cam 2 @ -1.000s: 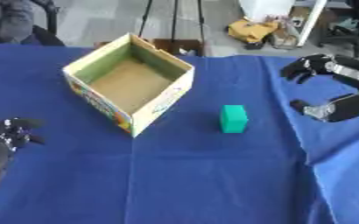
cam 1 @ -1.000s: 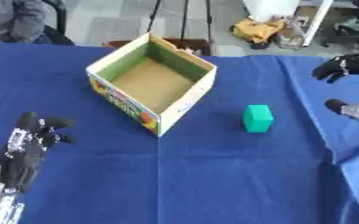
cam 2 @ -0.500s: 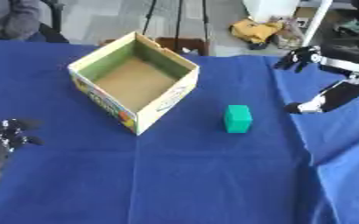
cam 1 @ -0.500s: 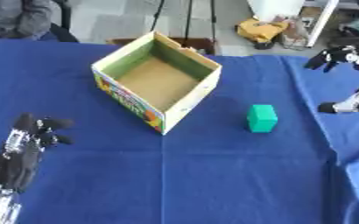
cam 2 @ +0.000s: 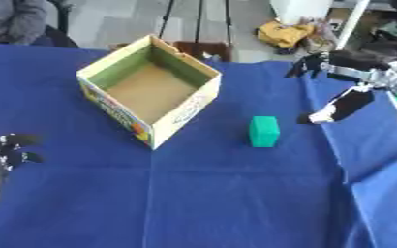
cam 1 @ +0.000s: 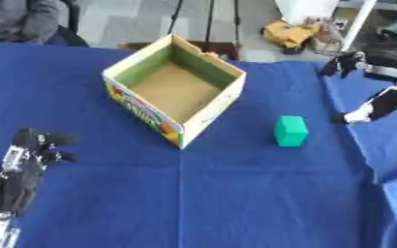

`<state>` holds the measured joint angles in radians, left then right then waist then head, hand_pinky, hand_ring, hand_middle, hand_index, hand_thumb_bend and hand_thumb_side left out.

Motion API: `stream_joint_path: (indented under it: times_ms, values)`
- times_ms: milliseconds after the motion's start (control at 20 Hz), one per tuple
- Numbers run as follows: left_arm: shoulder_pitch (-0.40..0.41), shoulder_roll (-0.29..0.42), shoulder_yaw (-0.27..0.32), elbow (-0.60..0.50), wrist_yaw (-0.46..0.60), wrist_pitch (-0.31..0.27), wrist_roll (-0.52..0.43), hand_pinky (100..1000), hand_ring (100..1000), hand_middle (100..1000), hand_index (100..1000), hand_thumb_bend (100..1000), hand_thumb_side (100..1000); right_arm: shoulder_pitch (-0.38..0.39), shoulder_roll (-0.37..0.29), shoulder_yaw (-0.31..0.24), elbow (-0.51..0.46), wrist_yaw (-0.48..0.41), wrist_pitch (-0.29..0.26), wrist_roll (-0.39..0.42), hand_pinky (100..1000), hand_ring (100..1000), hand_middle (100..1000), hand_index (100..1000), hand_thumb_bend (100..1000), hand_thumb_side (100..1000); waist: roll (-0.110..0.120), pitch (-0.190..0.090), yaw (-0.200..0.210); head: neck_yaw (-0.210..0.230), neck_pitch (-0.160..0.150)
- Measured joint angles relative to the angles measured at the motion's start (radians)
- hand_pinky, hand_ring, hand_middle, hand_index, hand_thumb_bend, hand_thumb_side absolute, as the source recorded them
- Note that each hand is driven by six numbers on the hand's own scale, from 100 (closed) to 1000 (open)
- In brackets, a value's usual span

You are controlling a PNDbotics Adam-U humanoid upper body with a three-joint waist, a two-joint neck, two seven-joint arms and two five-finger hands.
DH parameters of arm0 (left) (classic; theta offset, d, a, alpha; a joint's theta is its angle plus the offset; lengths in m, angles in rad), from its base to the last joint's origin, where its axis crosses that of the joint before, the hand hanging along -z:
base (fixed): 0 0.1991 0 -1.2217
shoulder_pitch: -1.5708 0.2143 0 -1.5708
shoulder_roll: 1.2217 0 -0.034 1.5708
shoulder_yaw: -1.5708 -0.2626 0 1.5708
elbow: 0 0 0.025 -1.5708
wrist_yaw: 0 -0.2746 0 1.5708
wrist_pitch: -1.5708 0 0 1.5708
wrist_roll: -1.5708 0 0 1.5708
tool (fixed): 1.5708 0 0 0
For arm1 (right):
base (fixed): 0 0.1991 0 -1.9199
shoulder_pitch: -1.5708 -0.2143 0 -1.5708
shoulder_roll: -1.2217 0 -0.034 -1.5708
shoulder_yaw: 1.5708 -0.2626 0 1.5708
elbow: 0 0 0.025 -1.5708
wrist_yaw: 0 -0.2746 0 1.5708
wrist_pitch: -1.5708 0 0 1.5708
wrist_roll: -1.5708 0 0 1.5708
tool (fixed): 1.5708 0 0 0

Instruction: Pick up objects on the table and place them in the box.

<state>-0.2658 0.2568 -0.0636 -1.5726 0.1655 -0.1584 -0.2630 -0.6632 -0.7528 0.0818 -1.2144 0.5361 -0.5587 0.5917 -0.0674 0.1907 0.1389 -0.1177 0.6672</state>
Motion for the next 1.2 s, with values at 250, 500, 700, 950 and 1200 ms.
stream_joint_path:
  times_ms: [250,500,700,950,1200]
  values:
    - [0.000,0.000,-0.001,0.000,0.000,0.000,-0.001,613,810,606,638,404,1000,-0.015,0.030,0.013,0.042,0.027,-0.002,-0.002,737,834,821,890,496,475,0.000,0.000,0.006,-0.004,0.000]
    - [-0.002,0.000,-0.001,0.000,0.000,-0.001,-0.002,613,809,606,638,404,1000,-0.024,0.055,0.024,0.071,0.045,0.001,0.001,738,833,819,888,474,491,0.001,0.000,0.012,-0.007,0.000]
    - [-0.002,0.000,-0.001,0.000,0.000,-0.001,-0.002,613,809,606,638,404,1000,-0.024,0.069,0.027,0.090,0.054,0.004,0.004,738,834,819,888,474,487,0.001,0.001,0.014,-0.008,0.000]
    - [-0.003,0.000,-0.001,0.000,0.000,-0.001,-0.003,613,809,606,638,404,1000,-0.024,0.080,0.032,0.109,0.069,0.006,0.007,740,834,818,887,471,503,0.002,0.004,0.016,-0.008,0.000]
    - [-0.003,0.000,-0.001,0.000,0.000,-0.001,-0.003,613,809,606,638,404,1000,-0.022,0.082,0.036,0.117,0.083,0.007,0.007,741,835,818,887,470,514,0.002,0.006,0.016,-0.008,0.000]
